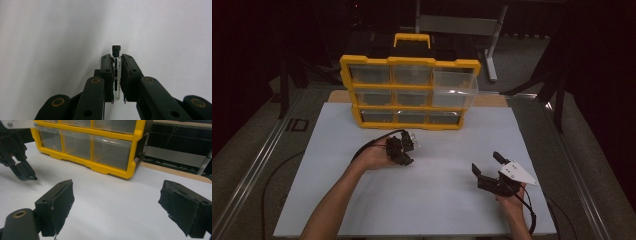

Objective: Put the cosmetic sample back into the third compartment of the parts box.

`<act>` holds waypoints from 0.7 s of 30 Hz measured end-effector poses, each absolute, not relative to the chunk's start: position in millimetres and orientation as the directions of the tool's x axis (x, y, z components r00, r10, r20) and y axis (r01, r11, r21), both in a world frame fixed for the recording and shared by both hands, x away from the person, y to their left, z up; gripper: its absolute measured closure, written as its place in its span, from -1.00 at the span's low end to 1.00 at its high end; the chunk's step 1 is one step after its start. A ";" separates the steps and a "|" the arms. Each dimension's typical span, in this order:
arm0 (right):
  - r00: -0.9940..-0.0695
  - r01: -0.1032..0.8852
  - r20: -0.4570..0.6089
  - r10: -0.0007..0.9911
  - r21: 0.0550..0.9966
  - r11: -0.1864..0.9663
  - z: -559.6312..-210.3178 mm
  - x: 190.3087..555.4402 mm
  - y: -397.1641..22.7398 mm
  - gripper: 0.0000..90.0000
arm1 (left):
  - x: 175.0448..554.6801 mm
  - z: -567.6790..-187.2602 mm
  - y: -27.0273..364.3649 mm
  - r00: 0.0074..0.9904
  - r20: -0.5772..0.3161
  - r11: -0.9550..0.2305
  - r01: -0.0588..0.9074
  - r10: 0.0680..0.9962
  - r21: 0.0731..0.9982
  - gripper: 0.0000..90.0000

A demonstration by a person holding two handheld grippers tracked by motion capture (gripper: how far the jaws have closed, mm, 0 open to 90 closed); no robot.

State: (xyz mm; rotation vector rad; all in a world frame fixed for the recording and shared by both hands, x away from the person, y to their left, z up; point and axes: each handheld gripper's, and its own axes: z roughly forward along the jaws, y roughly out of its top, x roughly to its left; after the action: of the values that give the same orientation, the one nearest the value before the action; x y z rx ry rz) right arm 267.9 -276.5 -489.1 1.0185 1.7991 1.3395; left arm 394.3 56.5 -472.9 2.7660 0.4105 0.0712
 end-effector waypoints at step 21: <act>-0.478 0.192 -0.057 0.877 0.967 0.167 -488.2 265.6 -274.3 -0.74 | 391.8 -455.3 62.3 0.946 0.030 -0.859 0.279 0.322 0.429 0.81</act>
State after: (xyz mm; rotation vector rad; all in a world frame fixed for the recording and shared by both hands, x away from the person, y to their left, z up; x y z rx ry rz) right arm 265.6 -274.3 -488.2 1.0146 1.7974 1.3462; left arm 391.8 62.3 -455.3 2.6709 0.4330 0.1399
